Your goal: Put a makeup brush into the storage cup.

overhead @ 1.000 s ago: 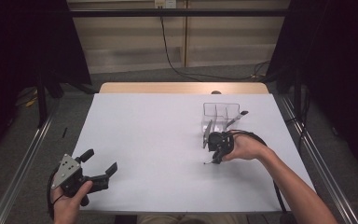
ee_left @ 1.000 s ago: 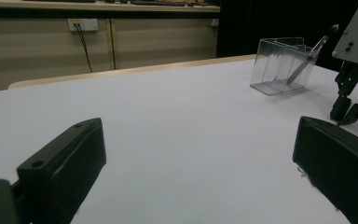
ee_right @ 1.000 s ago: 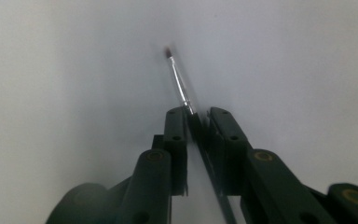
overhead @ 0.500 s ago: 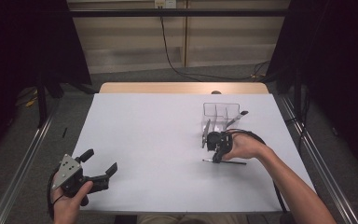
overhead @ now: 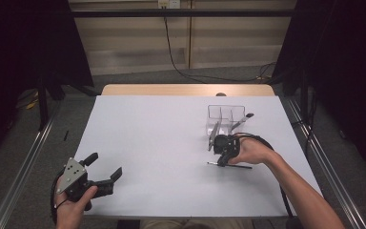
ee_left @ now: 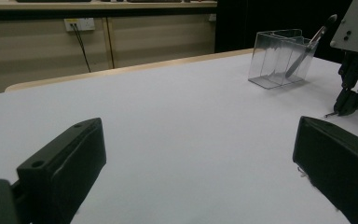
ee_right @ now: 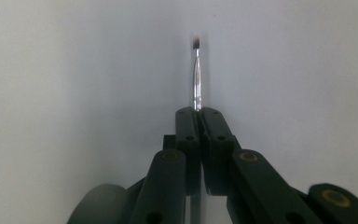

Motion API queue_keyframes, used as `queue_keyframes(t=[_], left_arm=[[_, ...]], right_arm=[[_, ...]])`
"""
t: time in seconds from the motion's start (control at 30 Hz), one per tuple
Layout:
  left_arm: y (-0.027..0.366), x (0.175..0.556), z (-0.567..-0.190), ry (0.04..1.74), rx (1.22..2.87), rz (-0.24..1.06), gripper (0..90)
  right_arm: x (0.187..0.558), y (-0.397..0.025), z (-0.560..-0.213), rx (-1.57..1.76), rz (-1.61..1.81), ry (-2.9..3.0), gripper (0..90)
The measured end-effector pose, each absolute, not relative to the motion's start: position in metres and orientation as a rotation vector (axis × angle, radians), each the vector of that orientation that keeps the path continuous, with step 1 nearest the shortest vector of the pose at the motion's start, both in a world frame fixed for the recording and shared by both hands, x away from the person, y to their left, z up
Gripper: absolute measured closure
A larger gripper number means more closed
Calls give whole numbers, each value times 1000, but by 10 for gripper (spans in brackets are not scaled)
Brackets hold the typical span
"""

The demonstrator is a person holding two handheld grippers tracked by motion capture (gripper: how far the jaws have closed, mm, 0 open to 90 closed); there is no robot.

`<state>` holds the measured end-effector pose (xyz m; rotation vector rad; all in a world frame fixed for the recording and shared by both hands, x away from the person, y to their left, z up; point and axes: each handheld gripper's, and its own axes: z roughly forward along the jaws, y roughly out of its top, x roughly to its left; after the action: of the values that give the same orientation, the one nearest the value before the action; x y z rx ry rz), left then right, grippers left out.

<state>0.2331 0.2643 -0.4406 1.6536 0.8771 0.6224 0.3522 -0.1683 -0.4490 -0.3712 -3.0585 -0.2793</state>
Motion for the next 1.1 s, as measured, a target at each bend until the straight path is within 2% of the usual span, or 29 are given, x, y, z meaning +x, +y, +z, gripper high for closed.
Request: queue_keyframes(t=[0.47,0.8,1.1], left_arm=[[267,234,-440,881,1655,634,26],[267,234,-440,883,1653,636,26],[268,234,-440,892,1649,636,26]], right_arm=[[349,-173,-443,-451,-331,-3084,866],[344,-192,-416,-628,-678,-3086,867],[334,-209,-415,-839,-962,-3028,867]])
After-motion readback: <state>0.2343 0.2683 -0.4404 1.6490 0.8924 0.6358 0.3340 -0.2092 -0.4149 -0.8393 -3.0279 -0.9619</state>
